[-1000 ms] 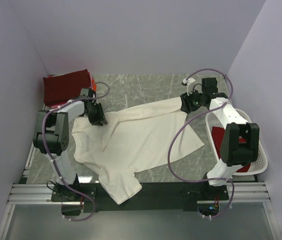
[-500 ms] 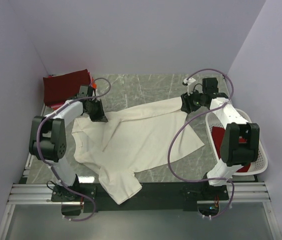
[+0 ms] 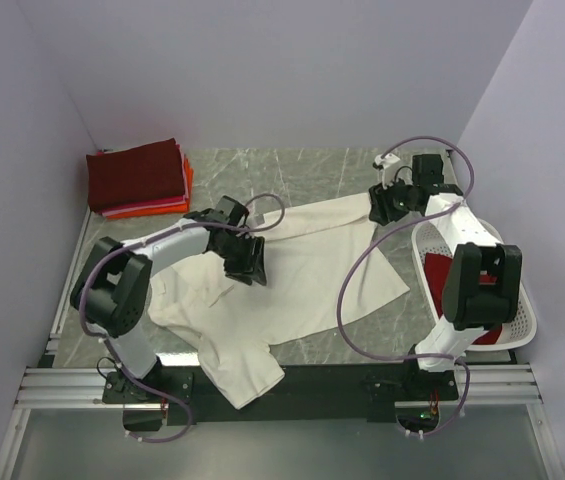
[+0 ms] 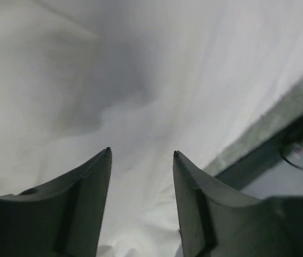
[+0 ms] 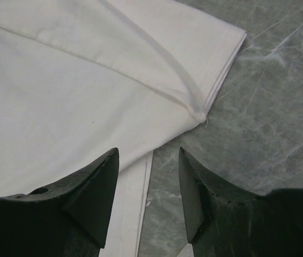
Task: Fold and stack the t-shirts
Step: Fold the tshirt
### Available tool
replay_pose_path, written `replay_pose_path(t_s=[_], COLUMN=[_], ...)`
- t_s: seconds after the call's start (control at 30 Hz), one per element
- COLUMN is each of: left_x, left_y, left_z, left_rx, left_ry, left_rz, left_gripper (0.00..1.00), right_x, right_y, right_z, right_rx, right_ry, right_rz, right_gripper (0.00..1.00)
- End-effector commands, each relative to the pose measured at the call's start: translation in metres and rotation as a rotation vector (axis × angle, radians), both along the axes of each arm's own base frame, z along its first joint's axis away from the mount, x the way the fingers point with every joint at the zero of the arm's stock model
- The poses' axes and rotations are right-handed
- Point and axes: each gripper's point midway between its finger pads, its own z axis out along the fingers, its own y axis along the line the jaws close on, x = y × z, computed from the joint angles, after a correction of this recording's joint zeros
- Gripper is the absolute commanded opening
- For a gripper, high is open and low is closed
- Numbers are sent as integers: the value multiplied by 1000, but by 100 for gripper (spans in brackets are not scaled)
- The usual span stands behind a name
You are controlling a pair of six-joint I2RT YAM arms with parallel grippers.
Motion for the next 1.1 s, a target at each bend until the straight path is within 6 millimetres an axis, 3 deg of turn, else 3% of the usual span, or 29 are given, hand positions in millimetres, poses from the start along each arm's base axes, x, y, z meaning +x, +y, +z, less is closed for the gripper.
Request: replay_pose_path(t_s=[0.0, 0.07, 0.1, 0.13, 0.17, 0.2, 0.23, 0.27, 0.3, 0.37, 0.4, 0.47, 0.5, 0.57, 0.87, 1.0, 1.07], left_x=[54, 71, 83, 83, 84, 91, 88, 87, 89, 83, 83, 82, 83, 85, 96, 108, 109], left_y=[38, 62, 78, 94, 105, 135, 149, 160, 186, 209, 225, 237, 245, 254, 265, 264, 273], left_z=[64, 84, 109, 103, 104, 114, 100, 99, 100, 84, 83, 73, 72, 67, 32, 24, 15], left_rx=[119, 162, 118, 122, 94, 58, 46, 20, 12, 18, 0, -23, -60, -87, -14, -29, 27], left_ry=[-308, -415, -483, -476, -471, -481, -455, -445, -443, -410, -393, -370, -349, -334, -239, -212, -201], left_rz=[215, 339, 443, 500, 550, 676, 723, 762, 861, 938, 996, 1043, 1079, 1110, 1082, 1061, 1077], left_gripper=[56, 61, 61, 61, 61, 60, 59, 58, 57, 54, 53, 53, 53, 51, 53, 51, 50], right_x=[23, 38, 45, 51, 67, 74, 78, 92, 97, 112, 117, 127, 130, 134, 132, 134, 134], right_y=[-9, -9, -9, -11, -11, -11, -12, -12, -12, -13, -14, -16, -17, -19, -24, -24, -23], right_z=[7, 14, 2, 1, 14, -1, -5, 9, -7, 0, -14, -11, -24, -32, -63, -69, -71], right_rx=[-18, 3, 12, 17, 43, 52, 56, 74, 78, 89, 87, 85, 82, 75, 23, 29, 34], right_ry=[-12, -4, 36, 50, 38, 84, 114, 95, 135, 128, 156, 161, 189, 217, 303, 309, 312], right_rz=[-38, -81, -100, -126, -173, -193, -216, -238, -251, -283, -295, -315, -322, -337, -343, -346, -345], right_gripper=[56, 55, 55, 55, 55, 54, 53, 53, 52, 51, 51, 50, 48, 47, 42, 42, 42])
